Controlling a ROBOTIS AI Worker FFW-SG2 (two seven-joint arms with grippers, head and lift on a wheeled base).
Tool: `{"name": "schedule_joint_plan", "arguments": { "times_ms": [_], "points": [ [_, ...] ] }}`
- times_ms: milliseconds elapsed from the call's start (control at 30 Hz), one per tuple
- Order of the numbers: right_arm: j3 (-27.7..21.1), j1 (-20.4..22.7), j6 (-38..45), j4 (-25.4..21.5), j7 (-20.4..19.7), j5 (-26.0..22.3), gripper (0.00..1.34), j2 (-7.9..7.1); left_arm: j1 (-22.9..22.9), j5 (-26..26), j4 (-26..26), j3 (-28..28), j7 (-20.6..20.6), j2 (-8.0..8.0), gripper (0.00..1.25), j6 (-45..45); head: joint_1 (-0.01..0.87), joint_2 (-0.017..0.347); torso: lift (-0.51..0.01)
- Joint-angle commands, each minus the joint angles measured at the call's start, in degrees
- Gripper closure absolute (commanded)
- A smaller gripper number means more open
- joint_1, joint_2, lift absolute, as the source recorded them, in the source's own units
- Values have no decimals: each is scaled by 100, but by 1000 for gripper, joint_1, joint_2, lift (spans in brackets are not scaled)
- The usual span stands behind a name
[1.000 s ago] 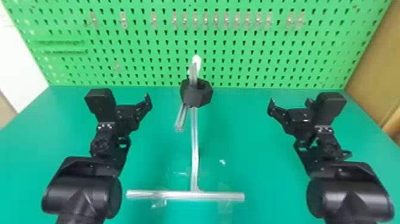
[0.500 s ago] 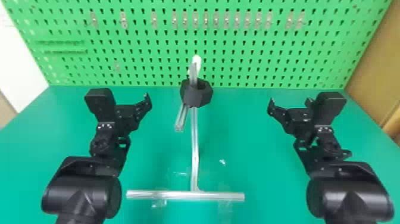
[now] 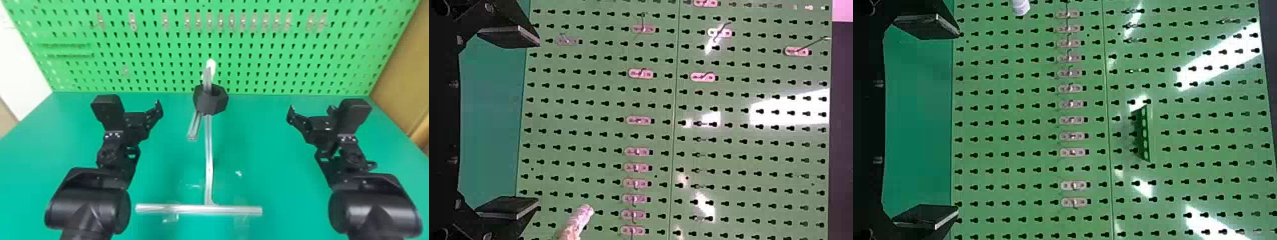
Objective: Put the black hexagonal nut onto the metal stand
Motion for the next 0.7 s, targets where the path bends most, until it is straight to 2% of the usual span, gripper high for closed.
{"name": "schedule_joint_plan", "arguments": {
  "times_ms": [0, 667],
  "points": [
    [-1, -9, 0, 0, 0, -2, 67, 0, 0, 0, 8, 0, 0, -8, 156, 0, 693, 81, -1],
    [35, -17, 0, 0, 0, -11, 67, -35, 9, -44, 8, 27, 0, -8, 156, -17, 693, 81, -1]
  ]
}}
